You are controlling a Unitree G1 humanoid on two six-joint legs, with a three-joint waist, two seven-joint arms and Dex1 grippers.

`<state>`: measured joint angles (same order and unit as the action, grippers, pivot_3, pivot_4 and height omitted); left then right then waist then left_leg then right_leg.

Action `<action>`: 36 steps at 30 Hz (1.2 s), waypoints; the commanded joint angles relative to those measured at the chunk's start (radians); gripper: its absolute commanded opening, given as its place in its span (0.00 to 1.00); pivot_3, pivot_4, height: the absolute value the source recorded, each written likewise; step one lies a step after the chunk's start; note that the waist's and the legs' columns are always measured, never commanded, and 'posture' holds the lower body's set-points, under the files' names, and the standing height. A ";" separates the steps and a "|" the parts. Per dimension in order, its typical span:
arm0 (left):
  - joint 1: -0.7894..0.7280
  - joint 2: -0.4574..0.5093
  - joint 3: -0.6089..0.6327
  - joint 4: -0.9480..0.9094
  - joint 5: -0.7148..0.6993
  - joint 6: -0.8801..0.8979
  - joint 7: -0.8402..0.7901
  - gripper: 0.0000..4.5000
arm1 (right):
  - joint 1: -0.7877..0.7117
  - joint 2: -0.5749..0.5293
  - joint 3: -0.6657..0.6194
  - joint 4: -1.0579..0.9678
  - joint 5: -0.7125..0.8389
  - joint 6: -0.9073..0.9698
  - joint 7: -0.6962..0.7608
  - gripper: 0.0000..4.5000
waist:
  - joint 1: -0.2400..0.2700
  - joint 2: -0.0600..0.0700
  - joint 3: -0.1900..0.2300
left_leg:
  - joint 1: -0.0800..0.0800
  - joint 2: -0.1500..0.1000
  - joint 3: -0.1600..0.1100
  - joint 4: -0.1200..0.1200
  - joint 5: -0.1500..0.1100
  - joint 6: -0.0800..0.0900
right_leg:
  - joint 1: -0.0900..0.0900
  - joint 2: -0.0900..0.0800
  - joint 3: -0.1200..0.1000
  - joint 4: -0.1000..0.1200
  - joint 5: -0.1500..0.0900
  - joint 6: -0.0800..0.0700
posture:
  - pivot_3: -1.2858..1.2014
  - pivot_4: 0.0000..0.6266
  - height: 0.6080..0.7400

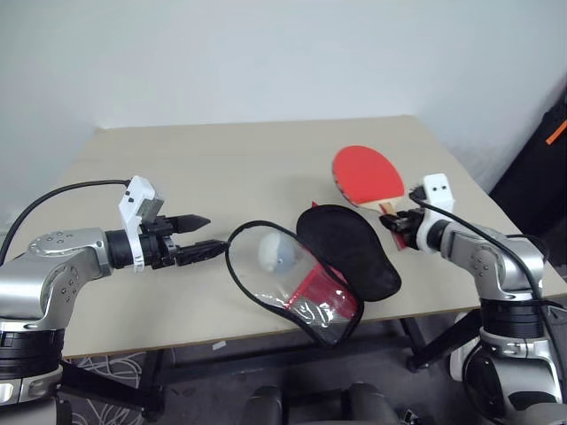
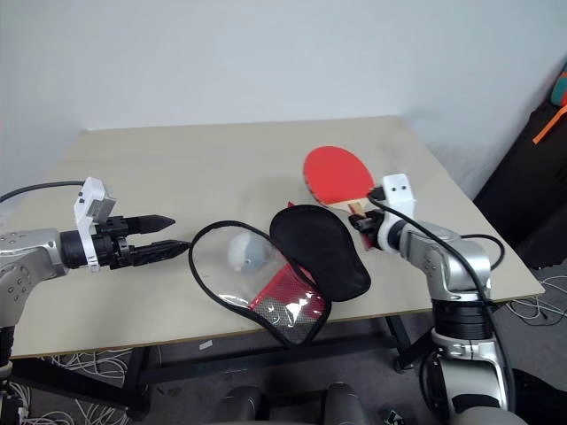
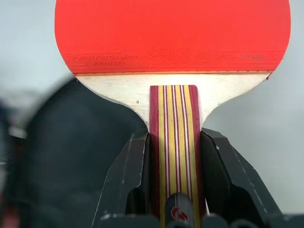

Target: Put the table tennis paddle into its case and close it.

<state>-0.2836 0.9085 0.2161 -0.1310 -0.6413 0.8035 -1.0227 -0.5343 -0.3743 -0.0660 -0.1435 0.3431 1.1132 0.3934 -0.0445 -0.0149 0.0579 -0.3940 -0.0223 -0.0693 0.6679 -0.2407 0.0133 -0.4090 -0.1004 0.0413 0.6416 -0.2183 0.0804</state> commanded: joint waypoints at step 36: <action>0.034 0.043 0.038 0.008 0.001 -0.001 -0.002 1.00 | 0.073 -0.016 0.151 -0.146 -0.003 0.111 0.034 1.00 | -0.003 0.000 0.000 | 0.000 0.001 0.001 0.000 0.000 0.000 | -0.001 0.001 0.000 0.000 0.000 0.000 | 0.52 0.00 0.68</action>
<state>-0.2444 0.9299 0.2187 -0.1245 -0.6413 0.8131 -1.0158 -0.4159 -0.3521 0.1310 -0.1918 0.2871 1.1932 0.3793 -0.0471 -0.0149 0.0578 -0.3936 -0.0214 -0.0686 0.6673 -0.2407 0.0131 -0.4102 -0.0996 0.0415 0.6416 -0.2187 0.0807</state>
